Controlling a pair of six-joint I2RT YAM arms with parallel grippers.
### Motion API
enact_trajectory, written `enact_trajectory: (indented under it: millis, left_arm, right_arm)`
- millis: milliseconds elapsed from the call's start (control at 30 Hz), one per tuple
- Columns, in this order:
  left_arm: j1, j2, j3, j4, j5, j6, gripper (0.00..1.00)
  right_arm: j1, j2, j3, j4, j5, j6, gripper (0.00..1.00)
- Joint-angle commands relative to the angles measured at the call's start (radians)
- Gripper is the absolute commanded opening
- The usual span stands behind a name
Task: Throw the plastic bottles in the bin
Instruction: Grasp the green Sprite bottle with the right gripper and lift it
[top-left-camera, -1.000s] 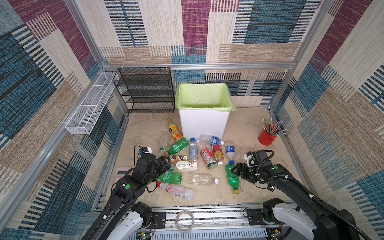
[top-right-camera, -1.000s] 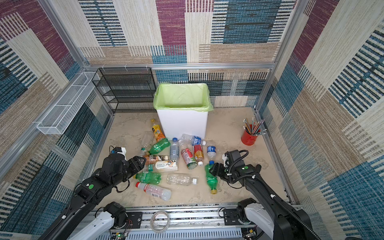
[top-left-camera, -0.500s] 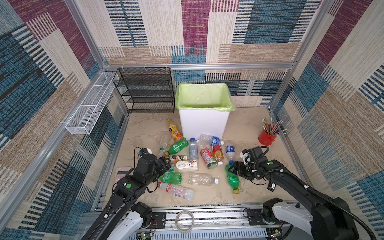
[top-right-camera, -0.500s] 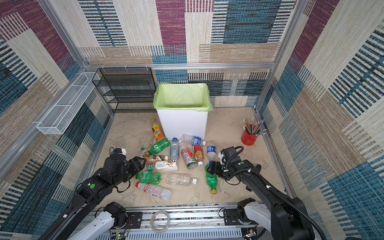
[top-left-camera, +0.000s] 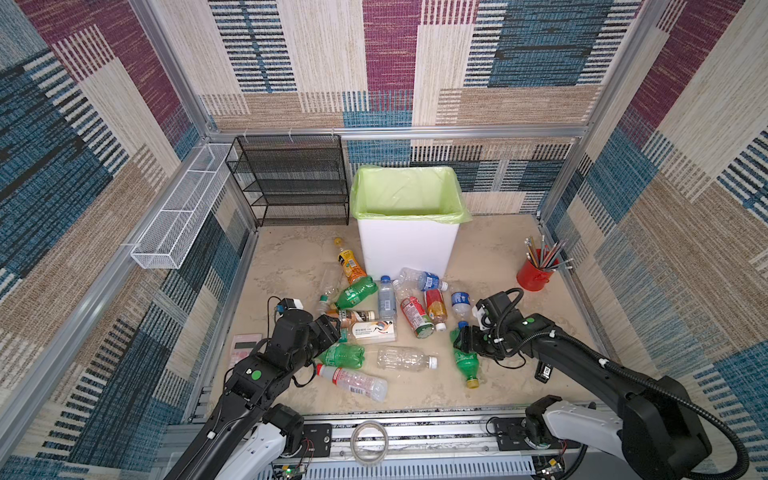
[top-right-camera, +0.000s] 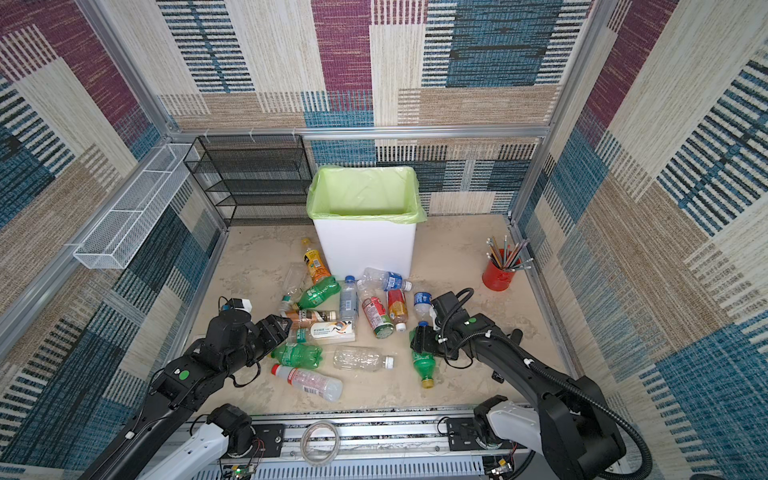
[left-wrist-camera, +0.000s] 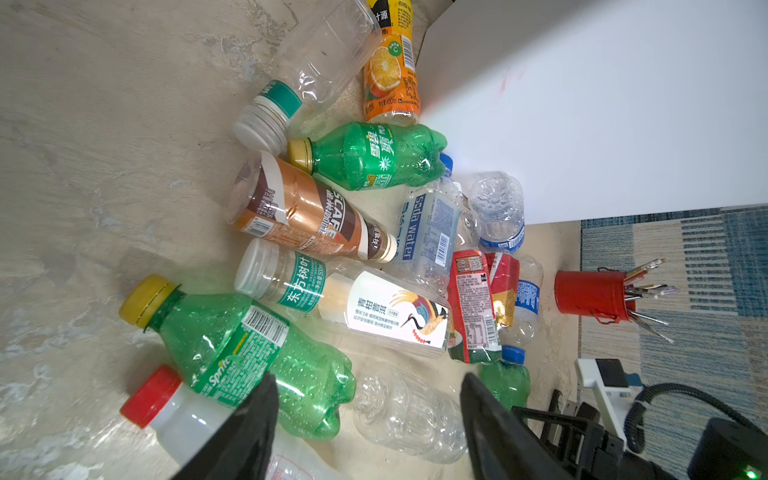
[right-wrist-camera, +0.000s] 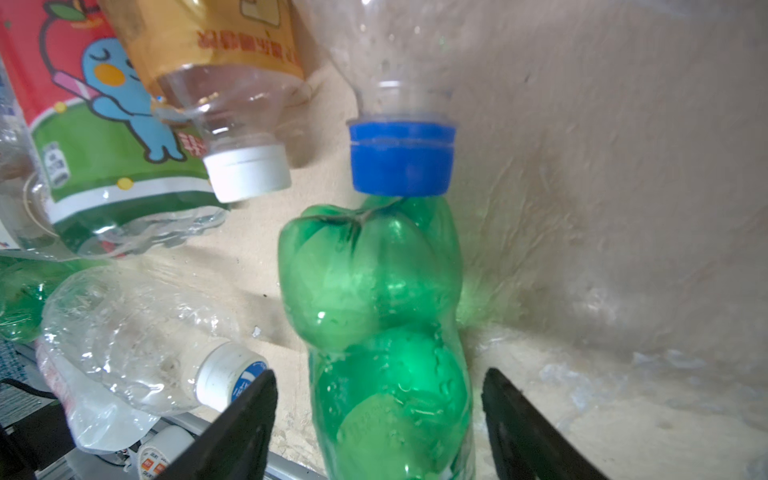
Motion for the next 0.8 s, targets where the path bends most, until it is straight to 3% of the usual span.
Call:
enact_trajectory:
  millis: [0,367,767]
  left_arm:
    - [0.002,0.001,-0.003,0.006,0.002,-0.016,0.71]
    - [0.003,-0.002,-0.003,-0.002,0.006,-0.019,0.71]
    - [0.003,0.013,-0.008,0.023,0.006,-0.014,0.71]
  right_arm:
    - [0.028,0.025,0.021,-0.024,0.074,-0.008,0.79]
    - [0.097,0.136,0.048,-0.028,0.123,-0.008,0.77]
    - [0.098,0.137,0.035,-0.02,0.115,0.002,0.63]
